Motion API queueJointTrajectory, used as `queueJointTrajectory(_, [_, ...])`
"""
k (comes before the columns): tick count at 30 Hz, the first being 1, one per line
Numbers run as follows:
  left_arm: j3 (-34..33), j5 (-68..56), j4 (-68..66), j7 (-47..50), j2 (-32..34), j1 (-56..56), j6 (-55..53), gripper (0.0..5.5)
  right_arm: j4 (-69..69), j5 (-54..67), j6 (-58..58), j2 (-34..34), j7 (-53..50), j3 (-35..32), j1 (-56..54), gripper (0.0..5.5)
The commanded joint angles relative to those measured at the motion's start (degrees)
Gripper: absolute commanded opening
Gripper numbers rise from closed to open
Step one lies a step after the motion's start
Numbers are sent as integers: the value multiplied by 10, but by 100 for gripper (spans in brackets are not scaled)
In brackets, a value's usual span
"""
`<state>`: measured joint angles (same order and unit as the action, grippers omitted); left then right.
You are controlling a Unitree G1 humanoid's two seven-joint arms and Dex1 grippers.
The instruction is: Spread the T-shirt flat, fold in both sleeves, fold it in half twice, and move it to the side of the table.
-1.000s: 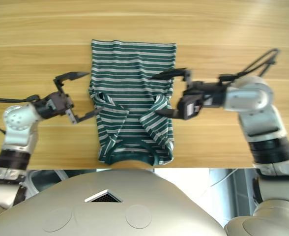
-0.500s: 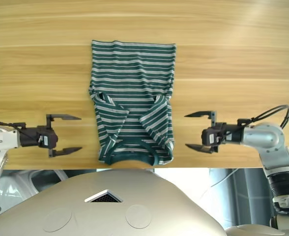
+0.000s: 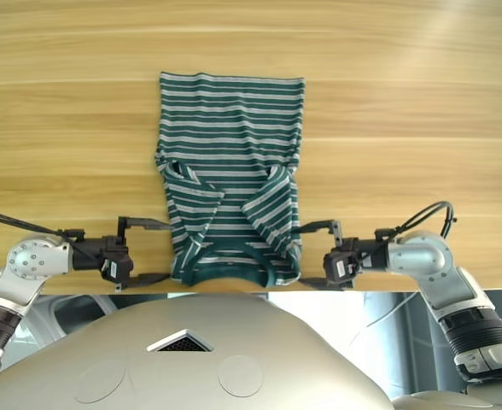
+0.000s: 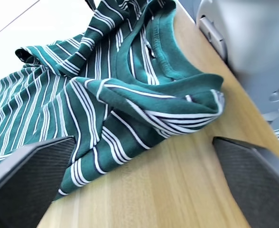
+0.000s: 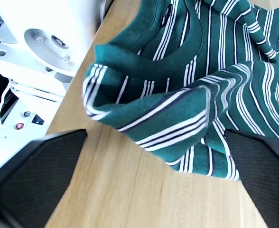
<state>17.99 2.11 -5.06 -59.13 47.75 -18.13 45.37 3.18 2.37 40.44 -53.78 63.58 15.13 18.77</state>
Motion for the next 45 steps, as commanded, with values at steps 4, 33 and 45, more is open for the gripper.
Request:
queueJointTrajectory(4, [42,50,-22,2,13,-1,-7,540,-28,-9,-1,-2,-6,17,6,537])
queueJointTrajectory(33, [90,18,-67,23,-14,57,16,30,-46,14,-17,21,-11,40,-38,0])
queueJointTrajectory(45, [84,-59,10,-12,34,33,28,12,-69,34,-15,-1,9,42,-31,0])
